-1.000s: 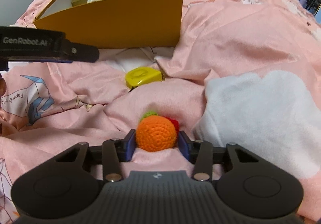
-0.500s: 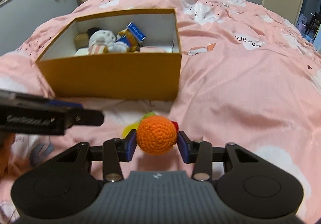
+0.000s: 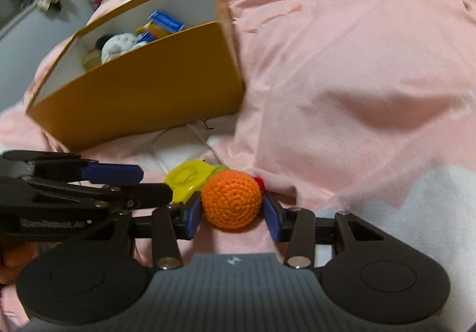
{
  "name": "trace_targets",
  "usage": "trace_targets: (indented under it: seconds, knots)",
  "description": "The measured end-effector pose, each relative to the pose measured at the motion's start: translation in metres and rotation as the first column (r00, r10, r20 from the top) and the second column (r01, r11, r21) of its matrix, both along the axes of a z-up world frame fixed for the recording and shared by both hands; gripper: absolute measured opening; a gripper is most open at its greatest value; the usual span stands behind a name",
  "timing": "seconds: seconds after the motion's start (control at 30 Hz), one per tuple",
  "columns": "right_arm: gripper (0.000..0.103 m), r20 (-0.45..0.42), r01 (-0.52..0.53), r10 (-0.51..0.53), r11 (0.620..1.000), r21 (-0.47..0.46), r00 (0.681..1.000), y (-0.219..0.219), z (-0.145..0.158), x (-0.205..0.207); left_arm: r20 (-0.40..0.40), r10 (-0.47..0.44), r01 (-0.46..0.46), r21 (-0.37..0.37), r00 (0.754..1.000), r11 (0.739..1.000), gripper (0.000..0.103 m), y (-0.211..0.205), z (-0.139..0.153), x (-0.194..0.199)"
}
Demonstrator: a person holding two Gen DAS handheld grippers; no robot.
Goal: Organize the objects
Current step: 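Grasp the yellow tape measure with the left gripper while the right gripper grasps the orange crochet ball, then lift the tape measure and crochet ball and carry them over the shoebox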
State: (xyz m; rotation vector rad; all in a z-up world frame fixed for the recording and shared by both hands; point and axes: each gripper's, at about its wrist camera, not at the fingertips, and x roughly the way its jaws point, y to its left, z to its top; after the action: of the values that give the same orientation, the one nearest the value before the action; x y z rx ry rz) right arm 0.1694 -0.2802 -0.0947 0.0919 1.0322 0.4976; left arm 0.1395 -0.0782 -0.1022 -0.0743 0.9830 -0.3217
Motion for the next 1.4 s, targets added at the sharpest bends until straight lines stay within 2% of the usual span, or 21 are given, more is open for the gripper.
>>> trace_targets:
  seconds: [0.07, 0.13, 0.33, 0.47, 0.7, 0.9, 1.13, 1.27, 1.4]
  knots:
    - [0.045, -0.027, 0.025, -0.024, 0.999, 0.039, 0.999, -0.007, -0.002, 0.004, 0.000, -0.040, 0.040, 0.041, 0.999, 0.998, 0.068, -0.006, -0.007, 0.006]
    - [0.045, -0.046, 0.043, -0.040, 0.997, 0.064, 0.998, -0.010, -0.004, 0.009, -0.022, -0.069, 0.070, 0.042, 0.997, 0.997, 0.068, -0.009, -0.013, 0.010]
    - [0.046, -0.065, 0.047, -0.043, 0.996, 0.071, 0.997, -0.007, -0.010, 0.014, -0.048, -0.071, 0.073, 0.059, 0.996, 0.996, 0.067, -0.014, -0.029, 0.021]
    - [0.046, -0.067, 0.044, -0.040, 0.997, 0.064, 0.997, -0.007, -0.013, 0.017, -0.076, -0.073, 0.074, 0.008, 0.994, 0.997, 0.057, -0.010, -0.035, 0.023]
    - [0.048, -0.039, 0.017, -0.016, 1.000, 0.022, 0.999, 0.002, -0.010, 0.013, -0.063, -0.036, 0.033, -0.046, 0.997, 0.998, 0.057, 0.002, -0.026, 0.014]
    - [0.045, 0.026, -0.009, 0.010, 1.000, -0.009, 1.000, 0.005, 0.008, 0.006, 0.018, 0.029, -0.027, -0.113, 0.999, 0.993, 0.057, 0.022, 0.005, -0.005]
    - [0.043, 0.189, -0.081, 0.091, 0.995, -0.060, 0.978, 0.018, 0.056, -0.003, 0.164, 0.091, -0.059, -0.188, 0.982, 0.980, 0.057, 0.033, 0.057, -0.008]
    - [0.043, 0.285, -0.145, 0.167, 0.984, -0.100, 0.944, 0.033, 0.085, -0.002, 0.195, 0.158, -0.110, -0.238, 0.968, 0.965, 0.057, 0.046, 0.078, -0.003]
    - [0.043, 0.380, -0.220, 0.274, 0.959, -0.178, 0.884, 0.056, 0.108, 0.008, 0.216, 0.207, -0.162, -0.209, 0.954, 0.964, 0.057, 0.054, 0.095, 0.016]
